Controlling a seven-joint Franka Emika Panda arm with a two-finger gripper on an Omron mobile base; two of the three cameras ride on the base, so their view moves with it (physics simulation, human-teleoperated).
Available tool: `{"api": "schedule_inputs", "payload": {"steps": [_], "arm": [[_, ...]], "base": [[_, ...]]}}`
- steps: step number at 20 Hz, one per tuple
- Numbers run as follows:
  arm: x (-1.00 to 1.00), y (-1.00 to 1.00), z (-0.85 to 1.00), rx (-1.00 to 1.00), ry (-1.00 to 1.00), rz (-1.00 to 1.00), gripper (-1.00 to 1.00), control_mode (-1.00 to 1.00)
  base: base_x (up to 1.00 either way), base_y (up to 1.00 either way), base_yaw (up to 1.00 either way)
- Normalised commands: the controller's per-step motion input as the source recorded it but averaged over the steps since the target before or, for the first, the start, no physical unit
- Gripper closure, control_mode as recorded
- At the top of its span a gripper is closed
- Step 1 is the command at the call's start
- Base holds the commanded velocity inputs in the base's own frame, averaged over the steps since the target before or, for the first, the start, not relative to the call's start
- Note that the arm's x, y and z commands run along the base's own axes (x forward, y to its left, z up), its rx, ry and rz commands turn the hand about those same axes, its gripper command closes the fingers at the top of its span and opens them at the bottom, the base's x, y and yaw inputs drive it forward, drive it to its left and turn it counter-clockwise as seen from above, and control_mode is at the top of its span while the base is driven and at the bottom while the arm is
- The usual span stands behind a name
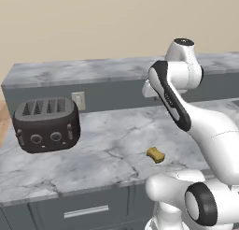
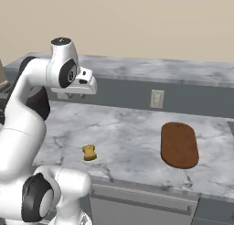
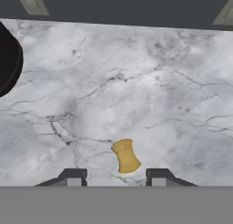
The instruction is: Pick up the sponge from the counter and clean the cutting board by briefly scrubbing or pressing down on the cutting board. Once finished, release the sponge.
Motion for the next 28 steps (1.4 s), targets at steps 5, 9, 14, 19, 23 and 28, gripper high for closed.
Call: {"api": "schedule_inputs", "payload": {"steps": [5,9,14,19,23,28], "arm": [[0.00,-0.01,0.00,0.00,-0.01,0.00,-1.00,1.00],[0.00,0.00,0.00,0.00,0.00,0.00,-1.00,1.00],[0.00,0.00,0.00,0.00,0.00,0.00,-1.00,1.00],[0.00,0.00,0.00,0.00,0.00,0.00,-1.00,1.00],[0.00,0.00,0.00,0.00,0.00,0.00,-1.00,1.00],[0.00,0.00,0.00,0.00,0.00,0.00,-1.00,1.00]], "base": [[-0.30,-0.32,0.00],[-0.72,-0.38,-0.01],[-0.47,-0.11,-0.03],[-0.02,-0.89,-0.02],[0.14,-0.79,-0.02],[0.49,-0.04,-0.07]]}}
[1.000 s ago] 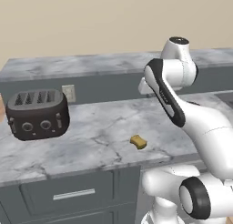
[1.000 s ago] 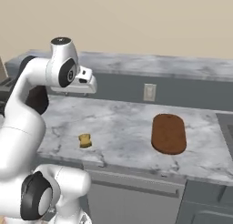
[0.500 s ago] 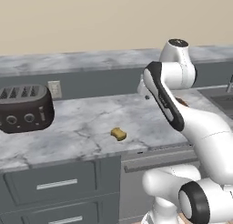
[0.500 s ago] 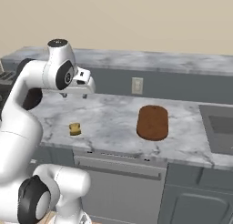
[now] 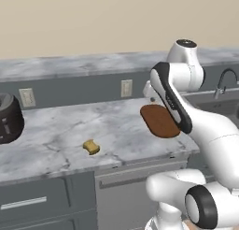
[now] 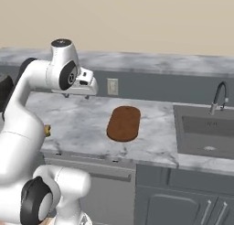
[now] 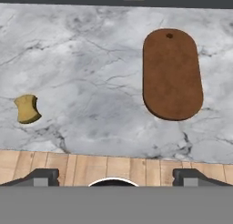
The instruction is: Pick up the sponge from the counter and clean the cutting board by briefly scrubbing or pressing down on the cutting board. Once finished, release the sponge.
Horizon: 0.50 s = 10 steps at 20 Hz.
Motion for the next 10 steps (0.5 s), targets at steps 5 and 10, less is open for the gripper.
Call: {"api": "schedule_inputs", "payload": {"steps": [5,10], "arm": [[0.00,0.00,0.00,0.00,0.00,0.00,-1.00,1.00],[0.00,0.00,0.00,0.00,0.00,0.00,-1.00,1.00]], "base": [[0.57,0.15,-0.05],[0.63,0.04,0.00]]}}
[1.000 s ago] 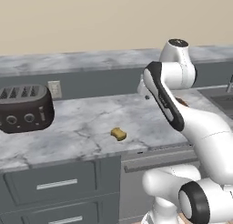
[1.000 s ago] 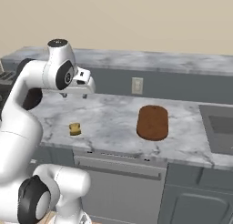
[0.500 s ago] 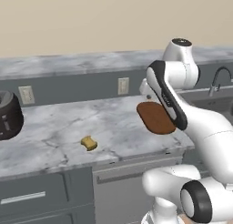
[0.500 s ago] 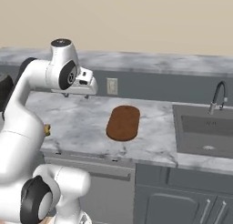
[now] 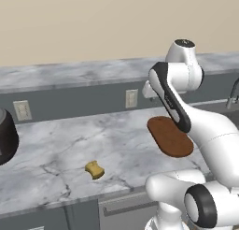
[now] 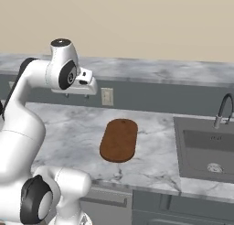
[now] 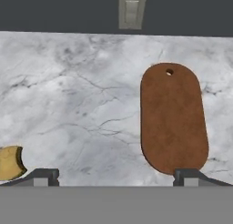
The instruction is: Pick up the sponge from the counter and clean the cutting board by briefly scrubbing or pressing down on the cutting board. Once finished, release the sponge.
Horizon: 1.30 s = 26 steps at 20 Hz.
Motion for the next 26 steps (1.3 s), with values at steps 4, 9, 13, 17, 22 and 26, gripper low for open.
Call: {"api": "schedule_inputs", "payload": {"steps": [4,9,13,17,22,26], "arm": [[0.00,0.00,0.00,0.00,0.00,0.00,-1.00,1.00],[0.00,0.00,0.00,0.00,0.00,0.00,-1.00,1.00],[0.00,0.00,0.00,0.00,0.00,0.00,-1.00,1.00],[-0.04,0.11,0.00,-0.01,0.00,0.00,-1.00,-1.00],[-0.09,0.94,-0.56,-0.23,0.00,0.00,-1.00,-1.00],[-0.17,1.00,-0.71,-0.20,0.03,0.00,-1.00,-1.00]], "base": [[0.58,0.07,0.00],[0.59,0.01,0.00],[0.14,-0.01,0.00],[0.00,0.00,0.00],[0.00,0.00,0.00],[0.00,0.00,0.00]]}}
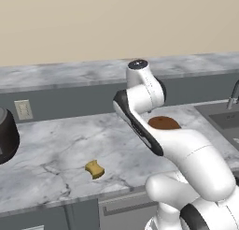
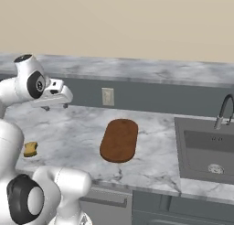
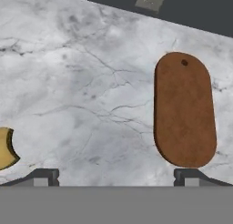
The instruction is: Pick up the sponge from the counter and clean the cutting board by briefly scrubbing or pressing down on the cutting board. Once finished, release the sponge.
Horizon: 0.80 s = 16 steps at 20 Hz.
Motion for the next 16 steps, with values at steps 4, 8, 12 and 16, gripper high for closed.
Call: {"api": "schedule_inputs", "payload": {"steps": [4,8,12,16], "arm": [[-0.28,0.85,-0.63,-0.01,0.08,0.00,-1.00,-1.00],[-0.32,0.29,-0.55,0.00,0.14,0.12,-1.00,-1.00],[-0.17,0.44,-0.37,0.00,0.10,0.07,-1.00,-1.00],[-0.04,0.64,-0.32,-0.03,0.04,0.00,-1.00,-1.00]], "base": [[0.00,0.00,0.00],[0.00,0.00,0.00],[0.00,0.00,0.00],[0.00,0.00,0.00]]}}
